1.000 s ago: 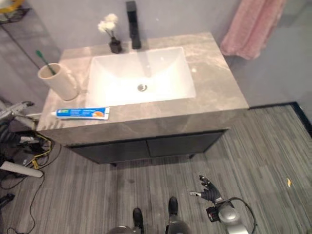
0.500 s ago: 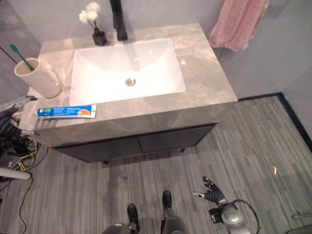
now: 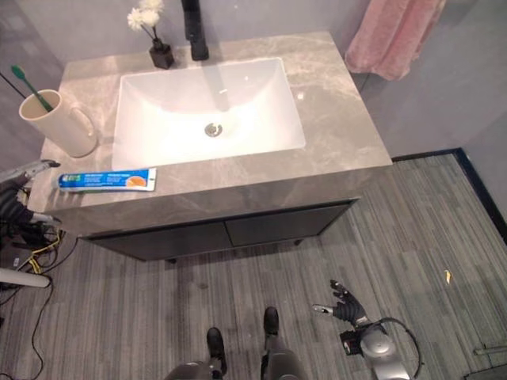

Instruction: Put brush and paste in cup on sink, flatten towel.

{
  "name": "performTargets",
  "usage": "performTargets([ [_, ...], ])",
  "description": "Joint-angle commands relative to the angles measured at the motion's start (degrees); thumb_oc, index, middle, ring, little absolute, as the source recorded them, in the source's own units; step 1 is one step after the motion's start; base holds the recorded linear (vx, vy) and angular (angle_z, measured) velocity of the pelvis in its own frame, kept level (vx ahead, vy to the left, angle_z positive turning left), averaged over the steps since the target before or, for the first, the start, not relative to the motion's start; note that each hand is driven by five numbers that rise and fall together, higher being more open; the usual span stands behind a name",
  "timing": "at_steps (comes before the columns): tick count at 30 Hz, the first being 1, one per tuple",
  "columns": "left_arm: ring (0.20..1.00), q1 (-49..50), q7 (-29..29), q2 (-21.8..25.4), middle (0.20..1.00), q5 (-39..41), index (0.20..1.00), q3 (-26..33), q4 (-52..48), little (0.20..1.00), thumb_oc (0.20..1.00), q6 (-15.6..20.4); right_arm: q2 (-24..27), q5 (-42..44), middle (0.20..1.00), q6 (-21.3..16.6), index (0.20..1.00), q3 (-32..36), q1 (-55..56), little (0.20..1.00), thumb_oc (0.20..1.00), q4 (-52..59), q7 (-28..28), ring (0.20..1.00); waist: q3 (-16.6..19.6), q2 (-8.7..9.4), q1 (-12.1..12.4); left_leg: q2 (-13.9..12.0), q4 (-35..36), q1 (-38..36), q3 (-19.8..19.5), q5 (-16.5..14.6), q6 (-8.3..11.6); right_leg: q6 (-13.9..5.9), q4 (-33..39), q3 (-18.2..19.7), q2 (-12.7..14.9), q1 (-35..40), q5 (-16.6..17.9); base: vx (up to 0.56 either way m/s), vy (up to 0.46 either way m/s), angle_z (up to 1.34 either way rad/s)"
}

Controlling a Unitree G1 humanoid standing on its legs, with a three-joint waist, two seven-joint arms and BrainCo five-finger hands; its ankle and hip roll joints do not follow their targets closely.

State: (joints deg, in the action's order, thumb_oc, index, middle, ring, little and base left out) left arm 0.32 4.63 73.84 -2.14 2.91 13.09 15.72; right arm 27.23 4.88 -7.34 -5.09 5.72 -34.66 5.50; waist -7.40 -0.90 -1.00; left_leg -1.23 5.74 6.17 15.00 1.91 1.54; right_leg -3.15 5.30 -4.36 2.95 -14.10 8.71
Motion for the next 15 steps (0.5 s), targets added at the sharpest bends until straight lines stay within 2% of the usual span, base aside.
performTargets([
  [1, 1.000, -6.19, -1.67, 0.37, 1.000, -0.26, 1.000, -0.01, 3.76, 1.000, 1.000, -0.26, 1.19, 1.07, 1.000, -1.32, 1.000, 0.20, 0.02, 1.000, 1.000, 3.19, -0.58, 1.000, 0.38, 0.78, -0.96, -1.68, -0.74, 0.22, -1.99, -2.67, 0.68, -8.74, -0.30, -0.76, 7.43, 0.88, 2.55, 0.00, 0.000, 0.00],
  [15, 1.000, -14.03, -1.52, -2.35, 1.000, -5.33, 1.000, -7.87, 9.83, 1.000, 1.000, -1.29, 1.08, 1.23, 1.000, -0.93, 1.000, 0.51, 1.96, 1.000, 1.000, 4.96, 0.37, 1.000, -0.33, 2.09, -2.36, -2.25, -0.74, 1.50, -0.79, -2.47, 1.00, -8.73, -0.30, -0.35, 6.93, -0.99, 3.05, 0.00, 0.007, -0.03],
])
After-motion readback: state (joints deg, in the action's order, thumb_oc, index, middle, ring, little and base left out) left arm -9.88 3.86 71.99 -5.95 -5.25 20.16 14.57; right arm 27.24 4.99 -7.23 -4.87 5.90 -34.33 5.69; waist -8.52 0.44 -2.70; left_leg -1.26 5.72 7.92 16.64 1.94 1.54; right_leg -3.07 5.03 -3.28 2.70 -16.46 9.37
